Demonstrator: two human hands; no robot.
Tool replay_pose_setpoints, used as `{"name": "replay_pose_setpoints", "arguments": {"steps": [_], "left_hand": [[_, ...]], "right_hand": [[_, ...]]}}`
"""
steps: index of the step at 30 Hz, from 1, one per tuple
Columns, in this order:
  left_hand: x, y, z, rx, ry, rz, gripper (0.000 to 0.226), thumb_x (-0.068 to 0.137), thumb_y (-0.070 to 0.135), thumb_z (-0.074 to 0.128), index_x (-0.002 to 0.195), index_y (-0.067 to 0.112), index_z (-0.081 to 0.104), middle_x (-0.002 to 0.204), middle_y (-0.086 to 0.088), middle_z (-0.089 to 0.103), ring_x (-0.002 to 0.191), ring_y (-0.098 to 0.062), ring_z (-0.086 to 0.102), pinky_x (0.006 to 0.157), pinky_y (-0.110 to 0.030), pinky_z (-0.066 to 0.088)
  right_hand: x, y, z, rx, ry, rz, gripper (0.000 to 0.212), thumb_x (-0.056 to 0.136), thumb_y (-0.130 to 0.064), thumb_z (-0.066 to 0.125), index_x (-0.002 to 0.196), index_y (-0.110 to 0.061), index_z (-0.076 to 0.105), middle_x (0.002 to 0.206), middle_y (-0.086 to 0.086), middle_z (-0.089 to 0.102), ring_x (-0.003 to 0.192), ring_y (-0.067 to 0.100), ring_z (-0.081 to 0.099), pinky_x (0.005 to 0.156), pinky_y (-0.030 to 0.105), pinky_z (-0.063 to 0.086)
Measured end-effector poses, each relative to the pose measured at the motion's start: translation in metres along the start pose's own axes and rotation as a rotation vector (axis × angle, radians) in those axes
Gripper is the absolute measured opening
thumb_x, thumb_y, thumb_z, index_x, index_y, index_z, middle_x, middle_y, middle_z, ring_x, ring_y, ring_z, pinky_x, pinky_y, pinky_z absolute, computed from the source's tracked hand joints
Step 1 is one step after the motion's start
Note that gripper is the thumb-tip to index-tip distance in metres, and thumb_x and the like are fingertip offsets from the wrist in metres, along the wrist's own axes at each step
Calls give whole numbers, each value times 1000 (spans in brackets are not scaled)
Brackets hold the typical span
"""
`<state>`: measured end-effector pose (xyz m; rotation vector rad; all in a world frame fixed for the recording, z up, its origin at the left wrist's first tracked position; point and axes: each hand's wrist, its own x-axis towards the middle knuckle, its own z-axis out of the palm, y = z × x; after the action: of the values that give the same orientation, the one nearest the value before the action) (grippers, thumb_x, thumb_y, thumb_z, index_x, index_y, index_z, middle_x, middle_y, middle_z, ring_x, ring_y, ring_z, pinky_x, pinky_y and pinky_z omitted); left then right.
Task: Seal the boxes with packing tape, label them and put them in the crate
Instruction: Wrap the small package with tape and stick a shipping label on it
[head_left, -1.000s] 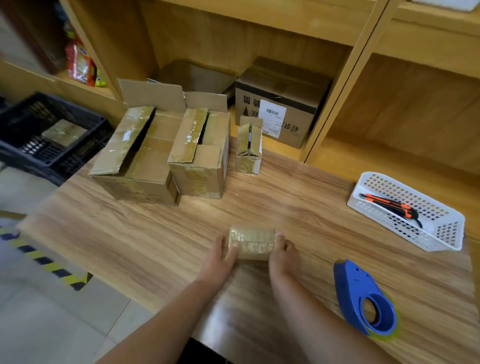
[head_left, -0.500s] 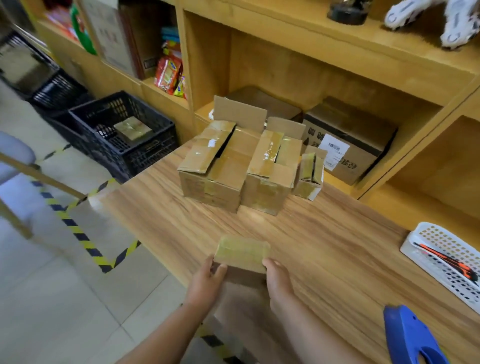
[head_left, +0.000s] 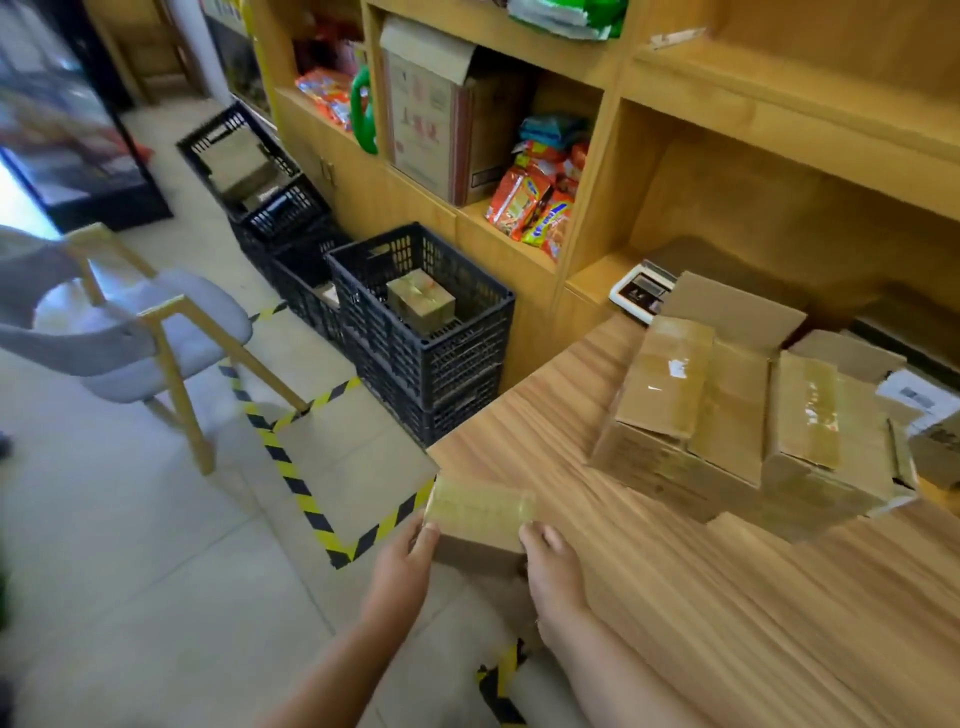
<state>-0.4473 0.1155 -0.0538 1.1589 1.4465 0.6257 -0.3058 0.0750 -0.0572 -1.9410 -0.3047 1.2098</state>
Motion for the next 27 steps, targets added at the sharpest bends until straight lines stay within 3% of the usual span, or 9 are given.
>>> {"name": "replay_pose_setpoints", "arguments": {"steps": [5, 9, 10, 12, 13, 17, 21, 23, 27], "left_hand": [[55, 7, -52, 0, 42, -49, 22, 98, 26, 45, 110, 17, 61, 92, 6, 61, 98, -17, 57, 75, -29, 39], [96, 24, -69, -16, 44, -53, 27, 97, 27, 46, 115, 12, 60, 102, -9, 62, 94, -22, 57, 81, -37, 47], [108, 29, -73, -28, 38, -56, 27, 98, 27, 45, 115, 13, 60, 101, -7, 61, 89, -18, 57, 81, -33, 50], [132, 39, -80, -43, 34, -48, 22, 99, 24, 44, 112, 14, 58, 96, 1, 58, 82, -6, 52, 66, -11, 48], [145, 46, -84, -39, 44, -41, 23, 99, 23, 43, 114, 14, 57, 97, 2, 57, 84, -5, 52, 62, -9, 44], [202, 76, -100, -20, 74, -58, 27, 99, 24, 44, 119, 15, 59, 101, 3, 57, 98, -12, 50, 83, -26, 36], [262, 102, -119, -12, 87, -77, 27, 97, 29, 48, 120, 20, 59, 106, 6, 59, 100, -11, 52, 87, -27, 39], [290, 109, -129, -3, 90, -102, 28, 96, 29, 48, 121, 21, 59, 107, 5, 59, 102, -11, 52, 89, -28, 40], [335, 116, -147, -19, 72, -163, 29, 96, 28, 50, 123, 20, 57, 108, 5, 58, 103, -11, 51, 92, -30, 40]], "right_hand": [[10, -35, 62, 45, -15, -85, 15, 92, -24, 56, 80, -19, 65, 83, -1, 65, 77, 15, 57, 70, 30, 42], [39, -64, 94, 63, -6, -112, 16, 91, -19, 56, 78, -13, 63, 74, 1, 58, 72, 16, 49, 64, 29, 37], [49, -71, 103, 63, -12, -113, 16, 91, -19, 56, 77, -12, 62, 74, 1, 57, 72, 16, 47, 63, 29, 37], [71, -87, 119, 62, -29, -118, 16, 91, -18, 56, 78, -12, 63, 76, 2, 58, 71, 15, 49, 63, 29, 37], [81, -97, 126, 60, -45, -124, 16, 92, -18, 55, 79, -12, 64, 76, 1, 60, 71, 15, 50, 62, 29, 38], [126, -142, 156, -15, -97, -119, 18, 95, -22, 52, 86, -17, 67, 84, 0, 66, 80, 16, 58, 67, 28, 43], [170, -188, 188, -153, -147, -140, 21, 96, -30, 50, 101, -18, 66, 95, -3, 66, 93, 16, 59, 82, 33, 45], [185, -206, 205, -153, -177, -119, 17, 97, -28, 49, 103, -19, 62, 93, -8, 62, 89, 11, 56, 81, 30, 44], [211, -231, 238, -134, -164, -80, 18, 97, -26, 51, 109, -19, 62, 105, -1, 61, 93, 13, 54, 80, 26, 40]]}}
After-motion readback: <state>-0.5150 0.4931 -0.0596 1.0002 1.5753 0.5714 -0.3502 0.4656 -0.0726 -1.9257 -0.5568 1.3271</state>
